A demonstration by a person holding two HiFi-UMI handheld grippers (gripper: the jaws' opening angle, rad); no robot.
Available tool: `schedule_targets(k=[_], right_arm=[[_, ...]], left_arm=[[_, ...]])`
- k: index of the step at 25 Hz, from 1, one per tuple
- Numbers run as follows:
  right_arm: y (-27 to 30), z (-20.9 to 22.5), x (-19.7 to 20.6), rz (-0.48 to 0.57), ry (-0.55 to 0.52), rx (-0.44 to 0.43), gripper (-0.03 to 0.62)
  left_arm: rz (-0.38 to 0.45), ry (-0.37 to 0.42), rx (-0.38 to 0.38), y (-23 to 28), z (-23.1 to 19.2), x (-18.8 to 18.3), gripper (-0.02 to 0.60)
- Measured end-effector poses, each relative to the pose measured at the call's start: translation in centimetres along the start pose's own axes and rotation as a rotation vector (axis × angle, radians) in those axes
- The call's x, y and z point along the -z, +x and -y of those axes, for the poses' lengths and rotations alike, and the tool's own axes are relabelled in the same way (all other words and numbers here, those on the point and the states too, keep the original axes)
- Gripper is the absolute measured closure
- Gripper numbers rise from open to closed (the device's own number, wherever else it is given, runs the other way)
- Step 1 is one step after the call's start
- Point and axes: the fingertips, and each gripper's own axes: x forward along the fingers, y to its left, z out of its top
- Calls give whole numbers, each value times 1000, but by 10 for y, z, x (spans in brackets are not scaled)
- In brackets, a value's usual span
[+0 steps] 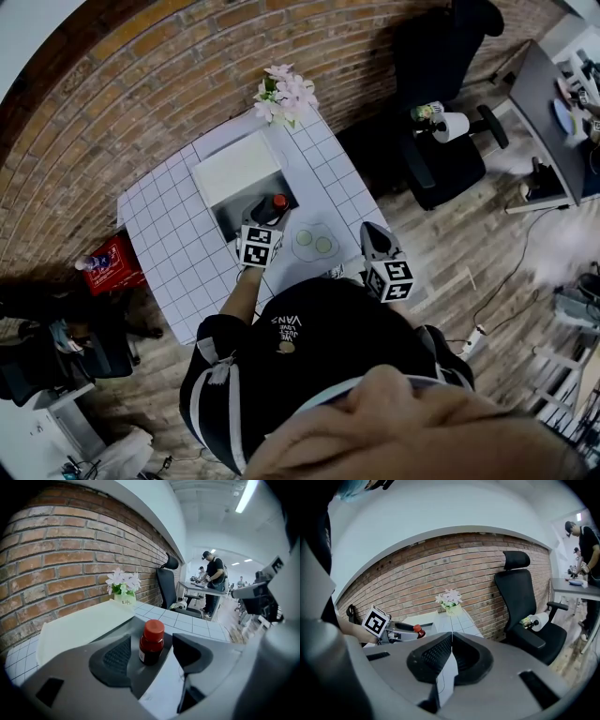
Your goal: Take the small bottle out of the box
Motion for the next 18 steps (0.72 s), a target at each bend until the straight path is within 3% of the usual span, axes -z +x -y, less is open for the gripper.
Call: schedule_targets(k=[7,18], right_arm=[[-3,15,0,3,22,19,591],[5,29,-3,-7,29,0,591]], left_arm=[[-109,4,4,25,-3,3,307],[-197,9,7,43,-3,6,308]])
